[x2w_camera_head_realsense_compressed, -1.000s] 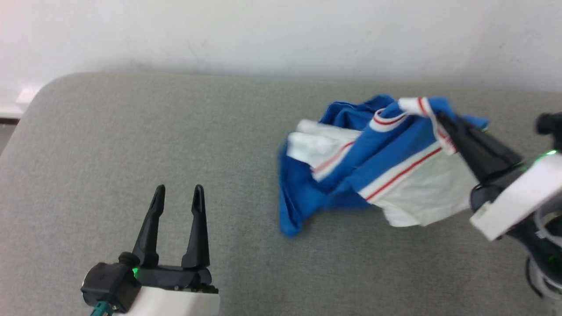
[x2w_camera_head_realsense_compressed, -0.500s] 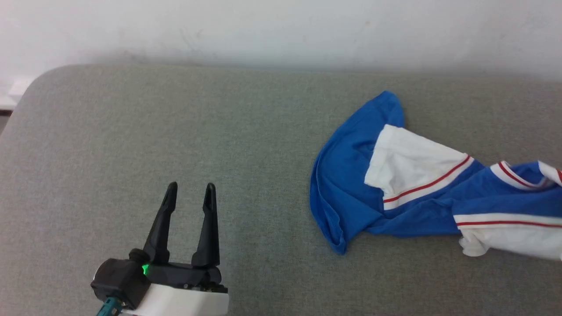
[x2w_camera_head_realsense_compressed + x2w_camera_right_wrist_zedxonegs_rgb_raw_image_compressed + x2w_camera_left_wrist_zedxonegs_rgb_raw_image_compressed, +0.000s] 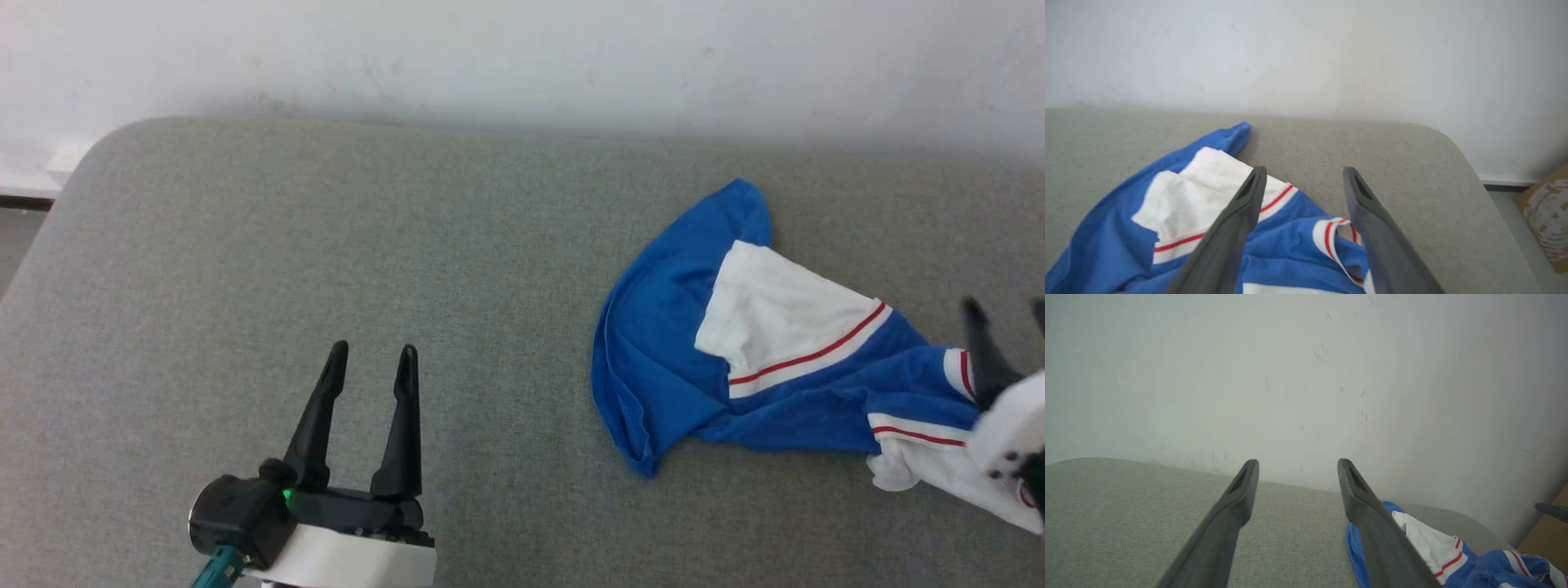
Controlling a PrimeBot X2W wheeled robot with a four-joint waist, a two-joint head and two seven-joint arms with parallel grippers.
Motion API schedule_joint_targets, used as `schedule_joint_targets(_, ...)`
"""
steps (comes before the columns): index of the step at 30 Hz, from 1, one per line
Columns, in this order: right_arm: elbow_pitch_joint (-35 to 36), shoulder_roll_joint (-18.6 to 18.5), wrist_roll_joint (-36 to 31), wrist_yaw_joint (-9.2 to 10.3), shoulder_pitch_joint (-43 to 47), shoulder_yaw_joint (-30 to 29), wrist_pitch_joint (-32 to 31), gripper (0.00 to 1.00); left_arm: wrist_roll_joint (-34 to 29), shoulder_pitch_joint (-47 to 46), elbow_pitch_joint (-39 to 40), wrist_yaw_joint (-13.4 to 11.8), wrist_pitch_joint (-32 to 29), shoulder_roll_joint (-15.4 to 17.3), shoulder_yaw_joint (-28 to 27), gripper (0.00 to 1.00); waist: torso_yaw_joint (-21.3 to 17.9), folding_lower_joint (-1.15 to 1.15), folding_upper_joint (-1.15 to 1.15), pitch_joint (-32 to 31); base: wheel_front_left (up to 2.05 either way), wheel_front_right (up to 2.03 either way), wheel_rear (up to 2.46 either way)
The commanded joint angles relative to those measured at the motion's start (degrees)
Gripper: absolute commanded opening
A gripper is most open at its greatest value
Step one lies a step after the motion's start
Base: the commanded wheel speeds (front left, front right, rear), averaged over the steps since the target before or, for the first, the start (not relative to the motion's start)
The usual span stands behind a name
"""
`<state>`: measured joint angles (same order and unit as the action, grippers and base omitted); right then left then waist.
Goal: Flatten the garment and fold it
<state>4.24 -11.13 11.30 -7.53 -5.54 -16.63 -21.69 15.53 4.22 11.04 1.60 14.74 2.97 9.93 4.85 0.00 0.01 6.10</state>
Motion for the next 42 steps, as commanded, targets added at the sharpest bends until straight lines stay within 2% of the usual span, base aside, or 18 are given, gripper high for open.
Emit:
schedule_joint_targets(1,2.63,-0.14,1.95,0.04,-1.52,3.26,-0.73,1.0,-0.56,-0.49,-0.12,0.55,0.26,-0.09,0.2,1.0,0.45,0.0,-0.01,-0.77,0.0,0.0,0.0)
schedule_joint_targets(2,2.63,-0.14,1.95,0.04,-1.52,3.26,-0.73,1.0,-0.56,-0.49,-0.12,0.55,0.26,-0.09,0.2,1.0,0.45,0.0,-0.01,-0.77,0.0,0.0,0.0)
schedule_joint_targets(6,6.66,-1.32,5.48,0.04,-2.51,12.97,-4.36,1.0,-0.55,-0.41,0.12,0.56,0.26,-0.09,0.31,1.0,1.27,0.0,-0.01,-0.39,0.0,0.0,0.0)
schedule_joint_targets(10,5.99,-2.74,7.24,0.04,-4.25,22.14,-7.39,1.0,-1.15,-0.61,0.02,0.71,0.26,-0.09,0.72,1.0,2.41,0.0,-0.01,0.84,0.0,0.0,0.0)
schedule_joint_targets(14,1.07,-3.23,7.32,0.04,-6.52,29.34,-8.9,1.0,-0.86,-1.42,-0.14,0.56,0.26,-0.09,1.48,1.0,4.05,0.0,-0.01,2.11,0.0,0.0,0.0)
schedule_joint_targets(16,-4.13,-3.81,6.81,0.04,-8.06,33.3,-9.54,1.0,-0.35,-2.17,-0.42,0.32,0.26,-0.09,2.48,1.0,5.71,0.0,-0.01,2.98,0.0,0.0,0.0)
schedule_joint_targets(17,-4.13,-3.81,6.81,0.04,-8.06,33.3,-9.54,1.0,-0.35,-2.17,-0.42,0.32,0.26,-0.09,2.48,1.0,5.71,0.0,-0.01,2.98,0.0,0.0,0.0)
schedule_joint_targets(27,-19.95,-5.6,5.55,0.04,-12.98,40.88,-9.78,1.0,1.16,-4.17,-0.78,-0.93,0.26,-0.09,3.87,1.0,10.49,0.0,-0.01,5.26,0.0,0.0,0.0)
schedule_joint_targets(28,-20.91,-5.63,5.9,0.04,-13.37,41.57,-10.03,0.96,1.21,-4.26,-0.78,-1.03,0.26,-0.09,3.88,1.0,10.6,0.0,-0.01,5.31,0.0,0.0,0.0)
schedule_joint_targets(29,-21.53,-5.47,6.49,0.04,-13.74,41.87,-10.1,0.32,1.26,-4.3,-0.76,-1.13,0.26,-0.09,3.87,1.0,10.66,0.0,-0.01,5.36,0.0,0.0,0.0)
schedule_joint_targets(30,-21.88,-5.45,6.82,0.04,-14.18,42.14,-10.07,0.0,1.28,-4.33,-0.74,-1.23,0.26,-0.09,3.84,1.0,10.65,0.0,-0.01,5.37,0.0,0.0,0.0)
schedule_joint_targets(36,-20.13,-5.59,10.36,0.04,-16.57,43.16,-9.25,0.0,1.29,-3.92,-1.02,-1.52,0.26,-0.09,3.5,1.0,8.97,0.0,-0.01,3.92,0.0,0.0,0.0)
schedule_joint_targets(42,-12.76,-5.85,18.24,0.04,-16.11,45.14,-11.3,0.0,0.89,-3.64,-1.33,-1.09,0.26,-0.09,2.82,1.0,6.06,0.0,-0.01,1.59,0.0,0.0,0.0)
